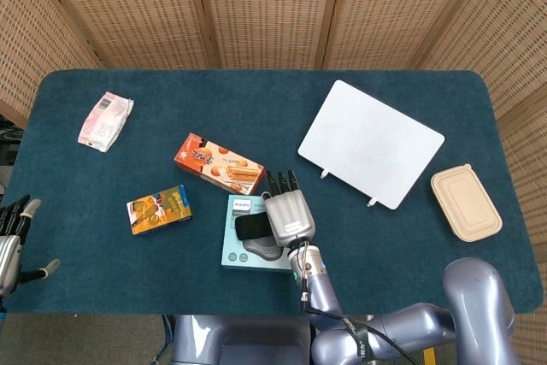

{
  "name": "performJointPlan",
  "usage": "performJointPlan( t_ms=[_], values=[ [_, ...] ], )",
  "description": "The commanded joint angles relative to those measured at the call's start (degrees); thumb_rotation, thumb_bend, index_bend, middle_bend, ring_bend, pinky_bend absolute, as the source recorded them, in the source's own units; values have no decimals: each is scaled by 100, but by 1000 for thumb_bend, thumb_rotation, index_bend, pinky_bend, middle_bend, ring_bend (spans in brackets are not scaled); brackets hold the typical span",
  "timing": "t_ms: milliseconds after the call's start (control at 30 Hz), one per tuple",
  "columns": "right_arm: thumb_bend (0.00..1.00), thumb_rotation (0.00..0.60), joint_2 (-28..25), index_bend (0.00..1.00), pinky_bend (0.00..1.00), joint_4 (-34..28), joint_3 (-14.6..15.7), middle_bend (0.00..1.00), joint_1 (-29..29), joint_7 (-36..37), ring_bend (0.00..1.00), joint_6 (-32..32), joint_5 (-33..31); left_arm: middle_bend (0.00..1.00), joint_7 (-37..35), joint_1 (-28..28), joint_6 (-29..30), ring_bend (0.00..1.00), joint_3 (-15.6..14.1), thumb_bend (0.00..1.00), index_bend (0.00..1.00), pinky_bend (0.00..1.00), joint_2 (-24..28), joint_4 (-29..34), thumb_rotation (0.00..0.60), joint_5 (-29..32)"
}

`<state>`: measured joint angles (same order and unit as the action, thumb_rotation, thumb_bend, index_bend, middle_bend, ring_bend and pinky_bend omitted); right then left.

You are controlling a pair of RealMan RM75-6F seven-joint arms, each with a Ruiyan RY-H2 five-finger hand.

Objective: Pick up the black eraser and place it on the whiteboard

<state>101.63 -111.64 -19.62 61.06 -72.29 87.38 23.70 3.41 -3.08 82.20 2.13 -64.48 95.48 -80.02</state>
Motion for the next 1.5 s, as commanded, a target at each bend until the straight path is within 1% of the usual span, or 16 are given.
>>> performJointPlan(
  t_ms=[33, 200, 733, 1067, 1167, 1500],
  values=[
    [131, 600, 19, 354, 0, 24, -10, 0, 44, -46, 0, 24, -79, 0, 27, -5, 14, 0, -6, 159, 0, 0, -3, 6, 600, -32],
    [156, 600, 55, 381, 0, 74, -23, 0, 88, -76, 0, 58, -204, 0, 29, 8, 28, 0, -19, 159, 0, 0, -6, 4, 600, -40],
    [156, 600, 65, 490, 0, 66, 46, 0, 180, -91, 0, 178, -154, 0, -16, 14, 49, 0, -22, 159, 0, 0, 2, -26, 600, -62],
    [160, 600, 9, 530, 0, 79, 70, 0, 183, -92, 0, 264, -107, 0, -24, 14, 49, 0, -29, 159, 0, 0, 1, -37, 600, -77],
    [176, 600, -10, 538, 0, 82, 79, 0, 181, -100, 0, 294, -91, 0, -20, 13, 46, 0, -29, 159, 0, 0, 0, -36, 600, -74],
    [180, 600, -102, 554, 0, 114, 88, 0, 166, -146, 0, 561, 121, 0, -17, 15, 53, 0, -30, 159, 0, 0, 1, -23, 600, -80]
  ],
)
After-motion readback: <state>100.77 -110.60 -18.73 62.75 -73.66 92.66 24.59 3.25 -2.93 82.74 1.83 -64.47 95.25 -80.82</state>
